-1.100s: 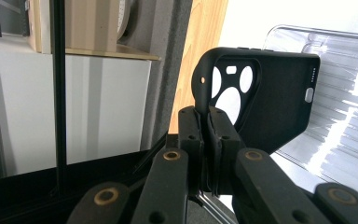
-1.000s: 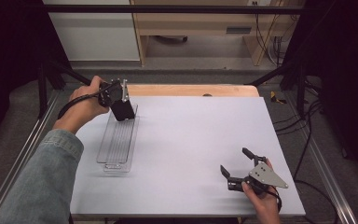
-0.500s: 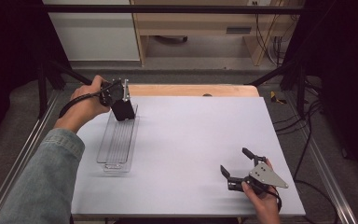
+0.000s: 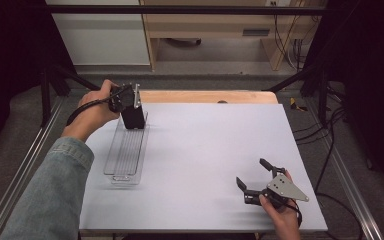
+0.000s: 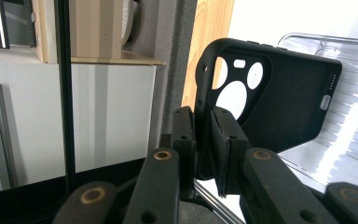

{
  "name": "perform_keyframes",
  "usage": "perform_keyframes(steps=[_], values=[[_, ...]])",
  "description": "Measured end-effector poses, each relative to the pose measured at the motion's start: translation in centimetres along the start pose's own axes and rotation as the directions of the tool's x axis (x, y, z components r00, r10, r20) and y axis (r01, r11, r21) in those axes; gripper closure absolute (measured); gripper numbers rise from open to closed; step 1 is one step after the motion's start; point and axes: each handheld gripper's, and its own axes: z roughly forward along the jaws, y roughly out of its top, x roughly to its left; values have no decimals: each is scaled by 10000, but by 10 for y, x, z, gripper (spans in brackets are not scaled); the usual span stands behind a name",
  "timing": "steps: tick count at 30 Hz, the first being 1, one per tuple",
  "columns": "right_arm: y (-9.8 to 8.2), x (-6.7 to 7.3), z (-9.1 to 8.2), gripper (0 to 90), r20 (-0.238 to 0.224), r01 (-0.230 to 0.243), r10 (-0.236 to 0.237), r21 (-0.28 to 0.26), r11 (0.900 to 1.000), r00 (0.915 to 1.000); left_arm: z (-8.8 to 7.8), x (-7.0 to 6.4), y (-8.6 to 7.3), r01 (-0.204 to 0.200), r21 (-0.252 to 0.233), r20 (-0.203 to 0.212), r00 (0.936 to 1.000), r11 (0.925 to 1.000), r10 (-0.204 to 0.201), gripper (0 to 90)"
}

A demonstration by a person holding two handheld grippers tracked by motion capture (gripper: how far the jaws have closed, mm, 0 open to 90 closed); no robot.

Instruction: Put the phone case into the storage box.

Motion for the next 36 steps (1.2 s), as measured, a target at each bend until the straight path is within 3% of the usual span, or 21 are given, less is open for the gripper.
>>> perform_keyframes(steps=[4, 10, 15, 17, 22, 28, 36], values=[[0, 0, 0, 34, -7, 5, -5, 0, 10000, 10000, 1, 1, -1, 171, 10, -274, 9995, 9999, -171, 709], [0, 0, 0, 34, -18, 34, -34, 1, 10000, 10000, -4, 3, -3, 985, -410, -530, 9935, 9943, -1006, 610], [0, 1, 0, 34, -11, 49, -49, -4, 10000, 10000, -9, 4, -6, 2016, -871, -552, 9768, 9756, -2068, 534], [0, 1, 0, 34, -8, 57, -57, -2, 10000, 10000, -10, 4, -7, 2233, -940, -527, 9720, 9702, -2288, 510], [0, 1, 0, 34, -8, 85, -85, -5, 10000, 10000, -13, 4, -10, 2626, -1047, -432, 9624, 9592, -2681, 471], [0, 1, 0, 34, -2, 91, -91, -6, 10000, 10000, -16, 2, -11, 2713, -1056, -455, 9598, 9567, -2771, 420], [0, 1, 0, 34, 11, 99, -99, -5, 10000, 10000, -17, 1, -11, 3049, -1125, -398, 9496, 9457, -3109, 335]])
